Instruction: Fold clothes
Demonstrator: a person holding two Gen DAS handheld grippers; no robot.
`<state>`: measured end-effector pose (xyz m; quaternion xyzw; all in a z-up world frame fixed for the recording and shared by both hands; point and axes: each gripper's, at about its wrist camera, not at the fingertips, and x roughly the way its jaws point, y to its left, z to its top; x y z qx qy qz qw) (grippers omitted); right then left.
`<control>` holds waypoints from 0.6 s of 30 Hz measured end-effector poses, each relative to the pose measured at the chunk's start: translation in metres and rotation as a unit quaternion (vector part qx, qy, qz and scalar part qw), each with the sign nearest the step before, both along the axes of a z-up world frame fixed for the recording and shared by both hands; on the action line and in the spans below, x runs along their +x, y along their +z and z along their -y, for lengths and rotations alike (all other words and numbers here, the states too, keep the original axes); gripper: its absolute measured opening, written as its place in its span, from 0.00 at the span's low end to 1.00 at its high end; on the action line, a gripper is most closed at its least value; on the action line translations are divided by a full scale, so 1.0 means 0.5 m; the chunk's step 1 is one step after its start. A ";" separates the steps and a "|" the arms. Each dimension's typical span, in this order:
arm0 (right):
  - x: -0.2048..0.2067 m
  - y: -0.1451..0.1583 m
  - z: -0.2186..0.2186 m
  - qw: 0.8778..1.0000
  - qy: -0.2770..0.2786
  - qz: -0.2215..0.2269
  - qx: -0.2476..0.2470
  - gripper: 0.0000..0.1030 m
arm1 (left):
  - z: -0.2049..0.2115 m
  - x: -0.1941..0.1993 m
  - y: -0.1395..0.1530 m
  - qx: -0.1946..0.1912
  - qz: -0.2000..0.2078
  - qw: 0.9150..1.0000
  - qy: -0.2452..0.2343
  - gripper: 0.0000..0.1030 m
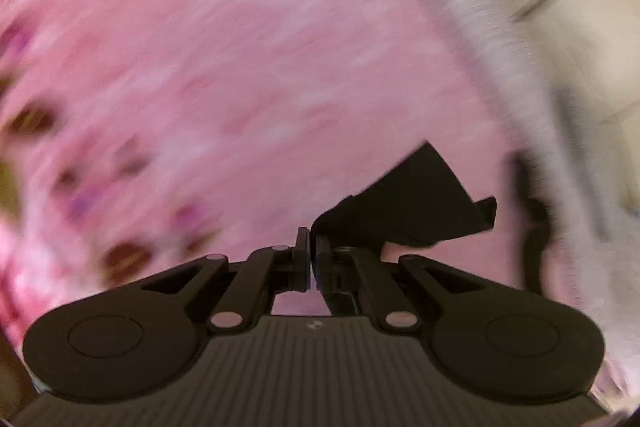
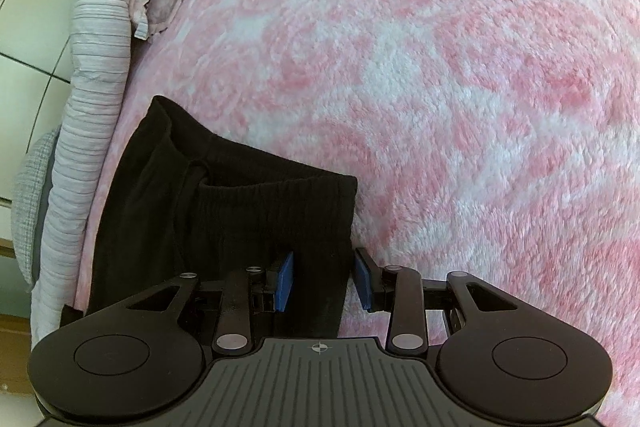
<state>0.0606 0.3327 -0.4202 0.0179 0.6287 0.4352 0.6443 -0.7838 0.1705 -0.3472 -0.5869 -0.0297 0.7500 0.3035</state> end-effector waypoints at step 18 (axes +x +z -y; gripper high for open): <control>0.006 -0.005 0.036 0.999 0.010 -0.026 0.023 0.35 | 0.027 -0.012 -0.086 -0.015 0.018 0.996 0.082 0.32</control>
